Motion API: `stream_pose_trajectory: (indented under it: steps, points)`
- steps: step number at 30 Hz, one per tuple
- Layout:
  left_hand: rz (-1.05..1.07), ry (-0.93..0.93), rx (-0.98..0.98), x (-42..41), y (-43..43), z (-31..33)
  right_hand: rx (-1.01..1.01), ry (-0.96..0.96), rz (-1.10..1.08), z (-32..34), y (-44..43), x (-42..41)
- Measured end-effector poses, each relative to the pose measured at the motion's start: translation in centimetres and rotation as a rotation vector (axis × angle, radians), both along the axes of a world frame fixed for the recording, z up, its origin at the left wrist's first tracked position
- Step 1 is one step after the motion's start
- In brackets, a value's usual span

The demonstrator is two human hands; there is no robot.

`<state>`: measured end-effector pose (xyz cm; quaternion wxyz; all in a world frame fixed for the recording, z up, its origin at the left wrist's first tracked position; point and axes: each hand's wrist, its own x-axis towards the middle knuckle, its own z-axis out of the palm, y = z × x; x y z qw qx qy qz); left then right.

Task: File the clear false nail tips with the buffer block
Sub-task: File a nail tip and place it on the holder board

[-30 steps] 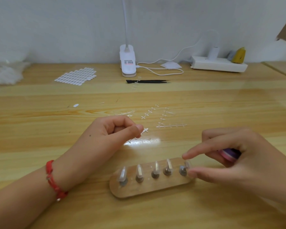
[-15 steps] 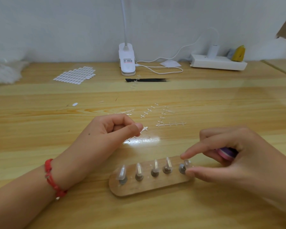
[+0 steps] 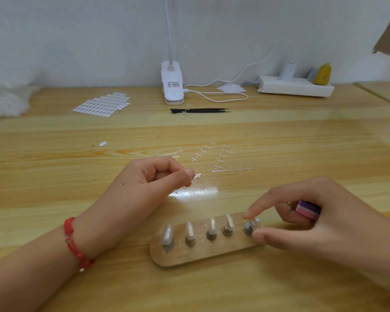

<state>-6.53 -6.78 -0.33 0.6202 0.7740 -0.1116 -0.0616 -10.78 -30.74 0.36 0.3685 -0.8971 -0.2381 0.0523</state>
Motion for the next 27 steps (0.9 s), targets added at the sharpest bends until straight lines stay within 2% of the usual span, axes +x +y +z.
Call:
stream_pose_trajectory:
  steps: [6,9,13,15,18,19,23,27]
  points:
    - [0.002,0.000,0.006,0.0,0.2,-0.2,0.026,0.010,-0.049,1.3,-0.6,1.2]
    - [0.006,-0.008,0.016,-0.1,0.2,-0.2,-0.029,-0.006,-0.115,1.3,-0.3,3.5]
    - [0.000,-0.017,0.015,-0.1,0.1,-0.1,-0.128,-0.047,-0.062,0.6,2.3,5.9]
    - [-0.007,-0.017,0.015,-0.1,0.2,-0.1,-0.062,-0.048,-0.055,0.5,3.0,6.0]
    - [-0.017,-0.010,-0.003,-0.1,0.3,-0.1,0.093,-0.129,-0.084,0.8,1.6,4.5]
    - [-0.015,-0.012,-0.005,0.0,0.4,-0.2,0.094,-0.137,-0.068,0.8,0.7,3.6]
    - [-0.010,-0.020,-0.002,0.2,0.4,-0.4,-0.123,-0.072,0.032,-0.6,-0.8,-0.2]
    - [-0.007,-0.012,-0.008,0.2,0.6,-0.5,0.037,-0.072,-0.001,-2.1,0.2,-1.3]
